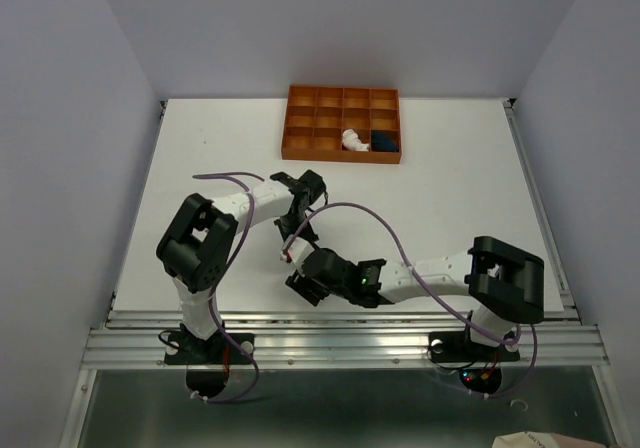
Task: Roll the underwear
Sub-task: Place the rolled underwear into the container
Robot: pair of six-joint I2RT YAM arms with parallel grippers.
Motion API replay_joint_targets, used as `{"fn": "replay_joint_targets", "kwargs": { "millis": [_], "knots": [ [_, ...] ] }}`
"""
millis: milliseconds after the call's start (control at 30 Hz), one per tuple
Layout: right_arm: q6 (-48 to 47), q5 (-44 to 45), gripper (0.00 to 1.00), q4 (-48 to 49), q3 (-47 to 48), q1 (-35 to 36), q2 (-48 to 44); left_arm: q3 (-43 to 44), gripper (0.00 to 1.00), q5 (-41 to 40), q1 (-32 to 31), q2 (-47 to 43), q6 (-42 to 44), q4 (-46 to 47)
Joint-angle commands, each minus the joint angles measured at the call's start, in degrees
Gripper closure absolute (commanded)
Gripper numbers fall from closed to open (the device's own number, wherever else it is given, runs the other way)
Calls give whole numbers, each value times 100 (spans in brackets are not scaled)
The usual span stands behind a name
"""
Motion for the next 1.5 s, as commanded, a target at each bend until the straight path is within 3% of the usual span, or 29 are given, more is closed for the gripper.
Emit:
{"fn": "replay_joint_targets", "kwargs": {
  "millis": [0, 500, 567, 633, 700, 733, 867, 1000, 1167, 1467],
  "knots": [
    [-232, 829, 33, -128, 387, 121, 266, 233, 100, -204, -30, 28, -74, -381],
    [-285, 1559, 55, -655, 696, 121, 1153, 312, 99, -169, -39, 10, 67, -417],
    [-302, 1691, 65, -682, 573, 121, 1268, 338, 96, -248, -21, 10, 102, -451],
    [-206, 1911, 78, -796, 555, 121, 1408, 382, 89, -309, 22, 19, 163, -443],
    [-83, 1999, 96, -805, 398, 121, 1418, 409, 73, -371, 84, -16, 199, -434],
    [-48, 1956, 99, -814, 344, 121, 1409, 409, 60, -423, 110, -103, 216, -373],
    [295, 1632, 99, -534, -24, 16, 1016, 487, 47, -608, 408, -324, 252, -197],
    [611, 659, 99, 82, -280, -422, 224, 785, 39, -854, 750, -543, 366, 92],
    [1183, -1056, 99, 1048, -693, -1425, -515, 945, 39, -916, 1182, -825, 647, 681],
    [1421, -1911, 99, 1497, -421, -2505, -683, 892, 39, -705, 1981, -1106, 1156, 1516]
  ]
}}
